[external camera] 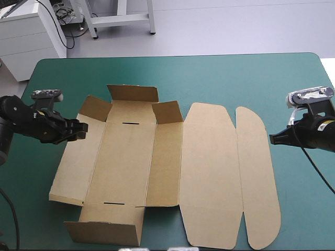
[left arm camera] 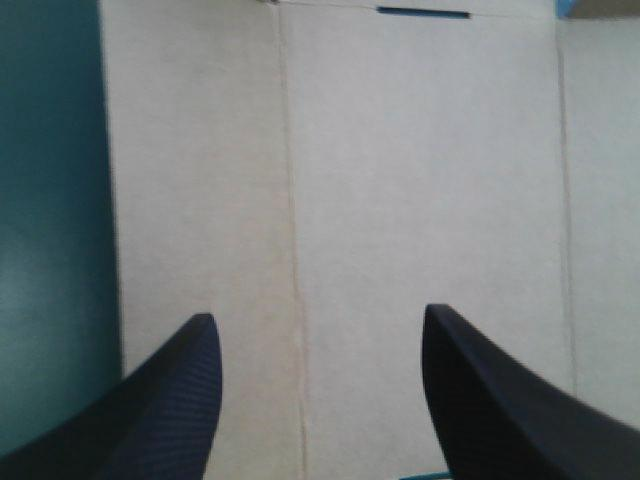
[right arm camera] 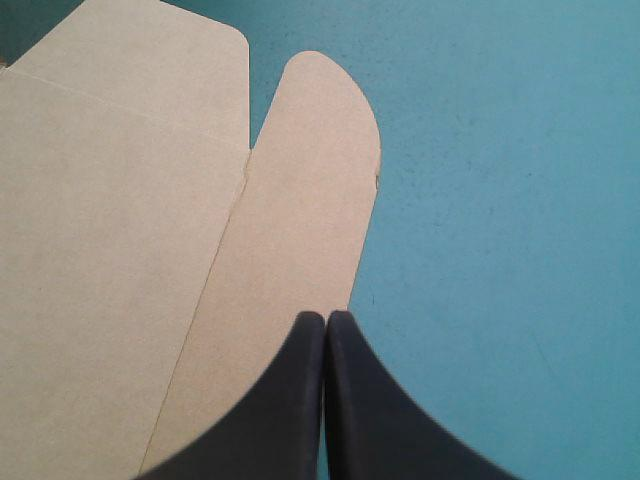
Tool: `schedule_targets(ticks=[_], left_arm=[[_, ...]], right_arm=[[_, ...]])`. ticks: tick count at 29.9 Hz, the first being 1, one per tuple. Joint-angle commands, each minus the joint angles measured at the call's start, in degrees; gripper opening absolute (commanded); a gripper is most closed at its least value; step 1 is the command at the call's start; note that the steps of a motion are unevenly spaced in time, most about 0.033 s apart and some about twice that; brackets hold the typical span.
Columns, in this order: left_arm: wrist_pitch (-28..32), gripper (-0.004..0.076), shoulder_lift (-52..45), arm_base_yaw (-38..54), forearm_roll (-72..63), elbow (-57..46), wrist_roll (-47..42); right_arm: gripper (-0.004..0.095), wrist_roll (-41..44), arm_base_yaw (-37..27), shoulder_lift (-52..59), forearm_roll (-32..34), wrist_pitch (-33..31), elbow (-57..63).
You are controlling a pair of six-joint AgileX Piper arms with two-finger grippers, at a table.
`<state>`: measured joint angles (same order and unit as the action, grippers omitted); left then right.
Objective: Fold the box
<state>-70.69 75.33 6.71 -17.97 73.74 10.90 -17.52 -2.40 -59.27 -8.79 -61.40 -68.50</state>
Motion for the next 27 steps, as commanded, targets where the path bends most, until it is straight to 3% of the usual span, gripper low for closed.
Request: schedule_targets(ticks=[1, 11, 20, 27], left_arm=[[-1.18, 0.0421, 0.96, 5.32, -0.84, 2.43, 2.75], [-3.30, 0.0421, 6.95, 17.74, -1.61, 0.07, 13.81], [-3.40, 0.0421, 9.31, 18.27, -3.27, -9.01, 20.71], [-3.45, 0.0421, 9.40, 18.27, -8.01, -9.56, 24.99]], right_arm=[[-0.0020, -0.52, -0.37, 0.70, -0.74, 2.40, -1.40], [-0.0020, -0.92, -0.37, 0.70, -0.74, 3.12, -1.40], [-0.0020, -1.06, -0.37, 0.70, -0.74, 3.12, -1.40], [-0.0020, -1.31, -0.37, 0.70, -0.74, 3.12, -1.40]])
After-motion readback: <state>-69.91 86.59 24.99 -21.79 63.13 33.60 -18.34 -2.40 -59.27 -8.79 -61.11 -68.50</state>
